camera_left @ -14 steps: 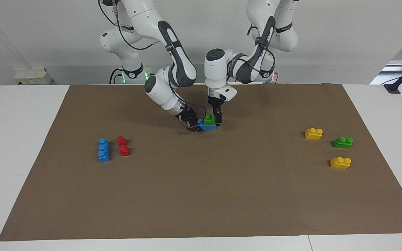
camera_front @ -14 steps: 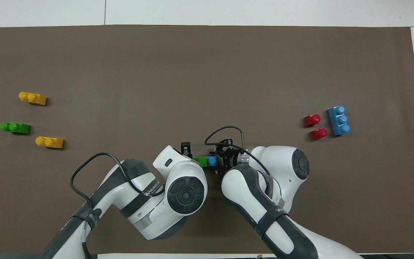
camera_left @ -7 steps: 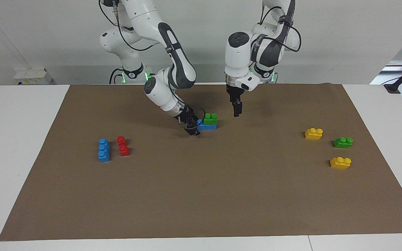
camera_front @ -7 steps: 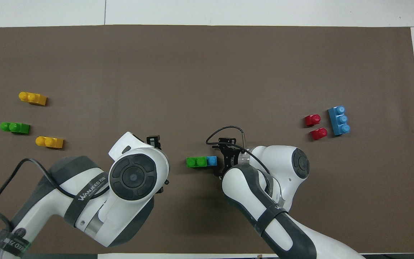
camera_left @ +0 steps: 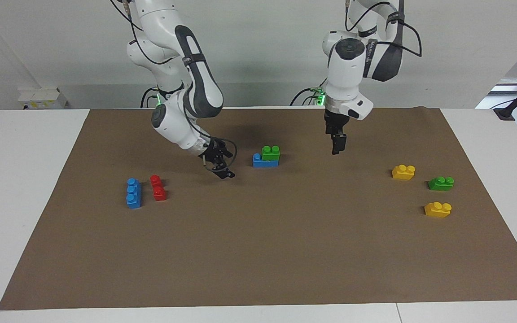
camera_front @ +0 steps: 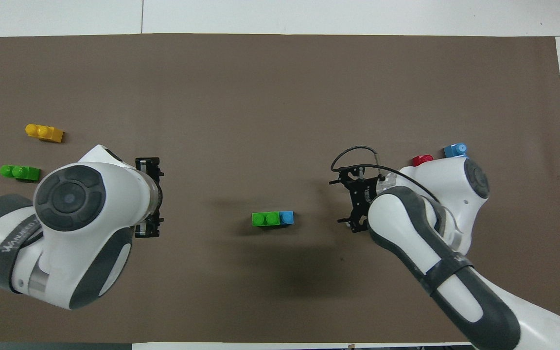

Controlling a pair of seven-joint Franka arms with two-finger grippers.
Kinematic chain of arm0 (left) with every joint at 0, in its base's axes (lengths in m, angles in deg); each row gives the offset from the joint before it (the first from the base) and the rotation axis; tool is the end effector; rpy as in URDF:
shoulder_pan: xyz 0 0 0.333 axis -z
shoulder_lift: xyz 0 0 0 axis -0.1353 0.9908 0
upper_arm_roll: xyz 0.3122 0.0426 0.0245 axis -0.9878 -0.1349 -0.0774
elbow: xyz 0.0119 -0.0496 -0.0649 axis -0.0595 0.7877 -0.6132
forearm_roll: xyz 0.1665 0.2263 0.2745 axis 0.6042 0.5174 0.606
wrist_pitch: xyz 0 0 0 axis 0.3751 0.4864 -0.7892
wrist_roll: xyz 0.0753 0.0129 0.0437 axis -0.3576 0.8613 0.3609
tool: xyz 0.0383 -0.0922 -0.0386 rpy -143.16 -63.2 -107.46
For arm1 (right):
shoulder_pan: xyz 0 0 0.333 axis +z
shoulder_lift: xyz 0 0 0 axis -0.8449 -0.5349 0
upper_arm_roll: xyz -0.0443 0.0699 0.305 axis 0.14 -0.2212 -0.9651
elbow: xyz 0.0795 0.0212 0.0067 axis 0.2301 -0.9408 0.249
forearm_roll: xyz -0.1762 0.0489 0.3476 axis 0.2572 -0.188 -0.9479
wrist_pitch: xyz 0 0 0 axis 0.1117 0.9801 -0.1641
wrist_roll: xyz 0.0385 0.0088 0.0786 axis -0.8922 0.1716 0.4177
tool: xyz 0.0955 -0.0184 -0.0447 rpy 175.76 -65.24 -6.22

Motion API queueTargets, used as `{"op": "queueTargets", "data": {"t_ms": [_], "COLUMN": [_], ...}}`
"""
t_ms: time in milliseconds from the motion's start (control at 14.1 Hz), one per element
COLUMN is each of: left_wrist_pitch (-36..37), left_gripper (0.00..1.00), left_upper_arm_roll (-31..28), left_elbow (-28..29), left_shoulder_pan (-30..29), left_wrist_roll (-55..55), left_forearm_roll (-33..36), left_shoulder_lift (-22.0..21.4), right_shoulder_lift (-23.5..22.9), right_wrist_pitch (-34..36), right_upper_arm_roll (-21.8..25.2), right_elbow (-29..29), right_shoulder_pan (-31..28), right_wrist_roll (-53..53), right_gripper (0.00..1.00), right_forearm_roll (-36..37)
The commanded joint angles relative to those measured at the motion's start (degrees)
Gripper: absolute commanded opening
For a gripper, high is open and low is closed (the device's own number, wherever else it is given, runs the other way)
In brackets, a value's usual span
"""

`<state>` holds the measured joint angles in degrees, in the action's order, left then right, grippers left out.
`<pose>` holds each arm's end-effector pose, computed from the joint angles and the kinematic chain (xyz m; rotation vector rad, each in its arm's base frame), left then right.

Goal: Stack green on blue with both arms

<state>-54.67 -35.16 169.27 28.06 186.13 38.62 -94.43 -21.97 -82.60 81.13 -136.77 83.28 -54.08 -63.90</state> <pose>0.4678 -0.1937 0.4608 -2.2967 -2.1262 -0.1736 0.5001 0.1639 0.3056 -2.1423 1.7012 0.5478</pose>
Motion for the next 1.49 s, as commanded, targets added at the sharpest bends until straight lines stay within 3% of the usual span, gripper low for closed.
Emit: {"op": "queueTargets", "data": {"t_ms": [0,213,356,640,783,1067,1423], "left_wrist_pitch": [2.9,4.0,4.7,9.0,13.3,15.6,16.9], "left_gripper": [1.00,1.00,1.00,1.00,1.00,1.00,1.00], "left_upper_arm_roll": [0.4,0.4,0.4,0.3,0.4,0.8,1.1], "left_elbow": [-1.4,-2.4,-3.2,-7.6,-11.2,-16.2,-18.8], "left_shoulder_pan": [-5.8,-10.9,-13.3,-17.8,-18.0,-17.3,-17.7], "left_wrist_roll": [-12.7,-31.3,-43.8,-68.0,-78.2,-82.3,-98.2], "left_forearm_roll": [-1.5,-1.5,-1.5,-5.9,-6.0,-5.8,-5.6], "left_shoulder_lift": [-0.9,-0.9,-0.9,-0.6,-0.2,-0.2,1.1], "right_shoulder_lift": [3.9,4.0,4.8,12.7,15.0,14.9,12.3], "right_wrist_pitch": [11.3,23.5,28.0,32.7,37.8,48.2,49.6], "right_upper_arm_roll": [-0.5,-0.4,-0.4,-0.4,-0.4,-0.6,-1.2], "right_elbow": [4.4,14.0,18.9,20.4,23.1,31.8,35.9], "right_shoulder_pan": [-7.6,-15.3,-17.4,-19.9,-20.1,-19.6,-18.9], "right_wrist_roll": [5.4,24.3,35.1,55.7,60.1,61.9,64.6], "right_gripper": [1.00,1.00,1.00,1.00,1.00,1.00,1.00], "right_forearm_roll": [15.8,24.2,32.4,40.6,42.0,42.5,45.0]}}
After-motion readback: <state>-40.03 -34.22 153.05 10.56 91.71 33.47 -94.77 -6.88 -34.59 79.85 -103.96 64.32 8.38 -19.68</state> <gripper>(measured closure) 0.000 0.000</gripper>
